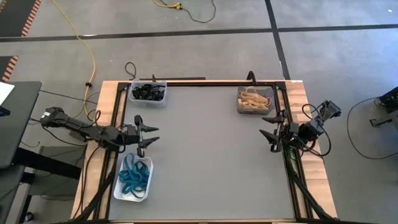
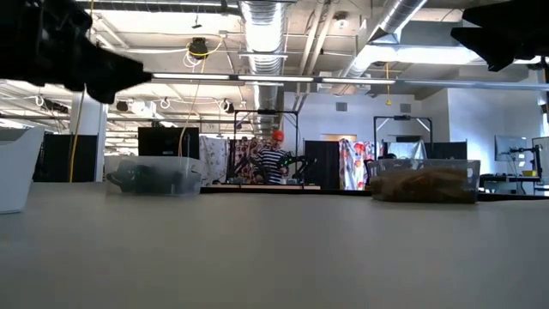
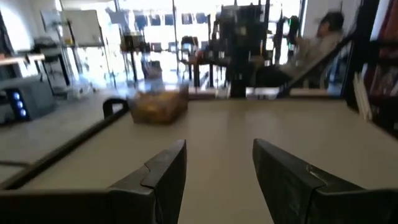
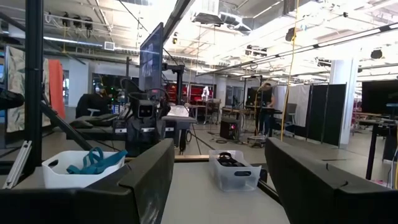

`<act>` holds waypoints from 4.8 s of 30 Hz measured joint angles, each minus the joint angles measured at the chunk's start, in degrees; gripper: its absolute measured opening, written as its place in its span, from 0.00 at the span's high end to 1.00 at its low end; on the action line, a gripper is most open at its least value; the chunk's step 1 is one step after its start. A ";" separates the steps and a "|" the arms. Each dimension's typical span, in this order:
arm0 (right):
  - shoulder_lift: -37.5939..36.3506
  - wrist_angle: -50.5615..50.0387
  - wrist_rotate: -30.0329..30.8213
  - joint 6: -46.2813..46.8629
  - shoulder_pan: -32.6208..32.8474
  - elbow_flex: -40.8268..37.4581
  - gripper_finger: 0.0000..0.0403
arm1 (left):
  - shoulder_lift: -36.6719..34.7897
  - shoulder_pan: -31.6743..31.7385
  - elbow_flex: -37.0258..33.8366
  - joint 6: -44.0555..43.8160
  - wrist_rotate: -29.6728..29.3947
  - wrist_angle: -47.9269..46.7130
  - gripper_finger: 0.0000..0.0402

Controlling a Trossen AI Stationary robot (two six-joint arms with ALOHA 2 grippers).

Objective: Sort rubber bands into baskets
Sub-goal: Return to Home Position

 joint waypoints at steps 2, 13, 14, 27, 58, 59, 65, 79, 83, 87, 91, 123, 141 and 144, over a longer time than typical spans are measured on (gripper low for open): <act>0.00 -0.02 0.00 -0.04 0.00 0.00 0.30 | 0.00 0.00 0.00 -1.77 0.02 -3.15 0.56; 0.02 0.00 0.00 -0.10 0.00 -0.02 0.30 | 0.53 0.00 0.07 -10.43 0.22 -16.68 0.56; 0.02 -0.04 0.00 -0.10 0.00 -0.02 0.30 | 0.55 0.00 0.11 -10.56 0.21 -16.88 0.56; 0.02 -0.08 -0.02 -0.08 0.00 -0.02 0.30 | 0.55 0.00 0.22 -10.55 0.20 -17.11 0.56; 0.02 -0.08 -0.02 -0.06 0.00 -0.04 0.30 | 0.55 0.00 0.35 -10.55 0.15 -17.10 0.56; 0.02 -0.08 -0.02 -0.06 0.00 -0.04 0.30 | 0.55 0.00 0.35 -10.55 0.15 -17.10 0.56; 0.02 -0.08 -0.02 -0.06 0.01 -0.04 0.30 | 0.55 -0.02 0.35 -10.55 0.15 -17.08 0.56; 0.02 -0.08 -0.02 -0.06 0.00 -0.04 0.30 | 0.55 0.00 0.37 -10.55 0.15 -17.08 0.56; 0.02 -0.08 -0.02 -0.06 0.00 -0.04 0.30 | 0.55 -0.01 0.37 -10.55 0.15 -17.08 0.56; 0.02 -0.08 -0.02 -0.06 0.00 -0.04 0.30 | 0.55 0.00 0.37 -10.55 0.16 -17.08 0.56; 0.02 -0.08 -0.02 -0.06 0.01 -0.04 0.30 | 0.55 -0.02 0.37 -10.55 0.15 -17.08 0.56; 0.02 -0.08 -0.02 -0.06 0.00 -0.04 0.30 | 0.55 -0.01 0.37 -10.55 0.15 -17.06 0.56; 0.04 -0.08 -0.02 -0.06 0.00 -0.05 0.30 | 0.55 -0.02 0.39 -10.55 0.16 -17.07 0.56; 0.04 -0.08 -0.04 -0.06 0.02 -0.06 0.30 | 0.55 -0.01 0.39 -10.55 0.15 -17.07 0.56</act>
